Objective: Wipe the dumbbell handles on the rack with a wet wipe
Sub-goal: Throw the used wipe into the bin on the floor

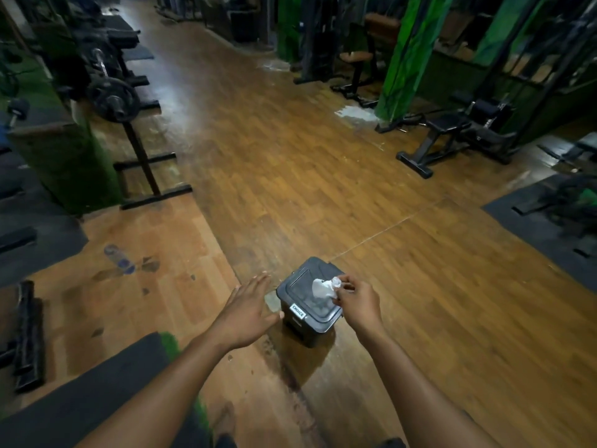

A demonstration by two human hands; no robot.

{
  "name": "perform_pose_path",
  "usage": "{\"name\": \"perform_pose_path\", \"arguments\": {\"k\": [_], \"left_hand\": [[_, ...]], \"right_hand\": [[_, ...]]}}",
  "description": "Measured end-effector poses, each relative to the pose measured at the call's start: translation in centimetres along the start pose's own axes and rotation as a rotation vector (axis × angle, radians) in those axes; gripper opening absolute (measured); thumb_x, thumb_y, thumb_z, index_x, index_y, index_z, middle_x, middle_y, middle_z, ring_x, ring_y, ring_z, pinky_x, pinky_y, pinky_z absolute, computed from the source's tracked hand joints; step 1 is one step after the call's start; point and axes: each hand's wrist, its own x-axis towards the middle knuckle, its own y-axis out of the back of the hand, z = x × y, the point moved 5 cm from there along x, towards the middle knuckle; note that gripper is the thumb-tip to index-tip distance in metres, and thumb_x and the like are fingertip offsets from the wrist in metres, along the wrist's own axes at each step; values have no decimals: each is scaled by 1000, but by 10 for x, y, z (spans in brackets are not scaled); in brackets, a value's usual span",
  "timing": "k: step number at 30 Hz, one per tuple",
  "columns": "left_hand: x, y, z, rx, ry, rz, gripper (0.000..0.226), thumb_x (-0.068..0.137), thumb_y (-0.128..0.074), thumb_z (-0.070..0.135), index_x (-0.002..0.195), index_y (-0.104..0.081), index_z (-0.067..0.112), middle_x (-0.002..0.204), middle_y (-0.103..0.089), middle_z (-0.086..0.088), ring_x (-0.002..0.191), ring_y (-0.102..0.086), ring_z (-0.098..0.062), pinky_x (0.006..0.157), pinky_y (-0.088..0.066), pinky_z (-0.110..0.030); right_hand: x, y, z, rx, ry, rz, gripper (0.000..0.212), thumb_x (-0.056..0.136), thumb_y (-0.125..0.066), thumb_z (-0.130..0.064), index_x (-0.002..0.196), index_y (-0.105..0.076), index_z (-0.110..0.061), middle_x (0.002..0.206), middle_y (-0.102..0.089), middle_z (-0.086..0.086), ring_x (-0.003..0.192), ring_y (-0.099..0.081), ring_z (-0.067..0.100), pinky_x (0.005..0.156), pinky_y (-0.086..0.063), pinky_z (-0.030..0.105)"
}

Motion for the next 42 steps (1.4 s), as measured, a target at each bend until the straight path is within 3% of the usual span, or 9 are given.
{"name": "perform_pose_path", "arguments": {"k": [8, 11, 17, 22, 27, 42], "left_hand": [[130, 31, -42, 72, -199, -117, 89, 96, -56, 58, 163, -12, 19, 171, -9, 1, 157, -9, -17, 126, -3, -43], [160, 46, -57, 76, -250, -177, 90, 96, -57, 57, 163, -13, 18, 171, -10, 1, 157, -10, -18, 126, -4, -44], [211, 73, -88, 117, -321, -226, 88, 95, -60, 55, 162, -18, 17, 171, -14, -2, 156, -14, -20, 126, -8, -45], [242, 84, -90, 123, -360, -252, 89, 94, -59, 56, 162, -16, 17, 171, -13, -3, 156, -14, -21, 127, -10, -46], [257, 94, -85, 101, -392, -248, 89, 95, -58, 56, 163, -15, 18, 171, -11, -1, 157, -12, -19, 127, -7, -45], [317, 85, -56, 131, -433, -260, 88, 96, -56, 54, 163, -12, 19, 171, -9, 1, 157, -10, -18, 127, -6, -42]], "right_hand": [[86, -32, -13, 0, -109, 187, 16, 77, -59, -25, 81, -73, -32, 77, -73, -6, 77, -72, 19, 76, -59, 52], [99, -48, -35, -20, -108, 238, 16, 76, -62, -23, 80, -71, -36, 79, -73, -6, 79, -72, 21, 77, -59, 48], [105, -72, -59, -71, -166, 330, 29, 79, -68, -12, 104, -76, -26, 86, -74, -9, 82, -69, 13, 75, -55, 37], [117, -64, -68, -118, -188, 395, 29, 78, -69, -14, 103, -76, -26, 84, -74, -10, 81, -69, 12, 73, -54, 36], [136, -54, -84, -62, -160, 439, 19, 78, -68, -15, 86, -75, -31, 81, -75, -11, 79, -70, 11, 73, -53, 36], [194, -40, -68, -27, -153, 457, 17, 82, -69, -17, 95, -76, -27, 85, -74, -11, 84, -69, 11, 78, -53, 35]]}}
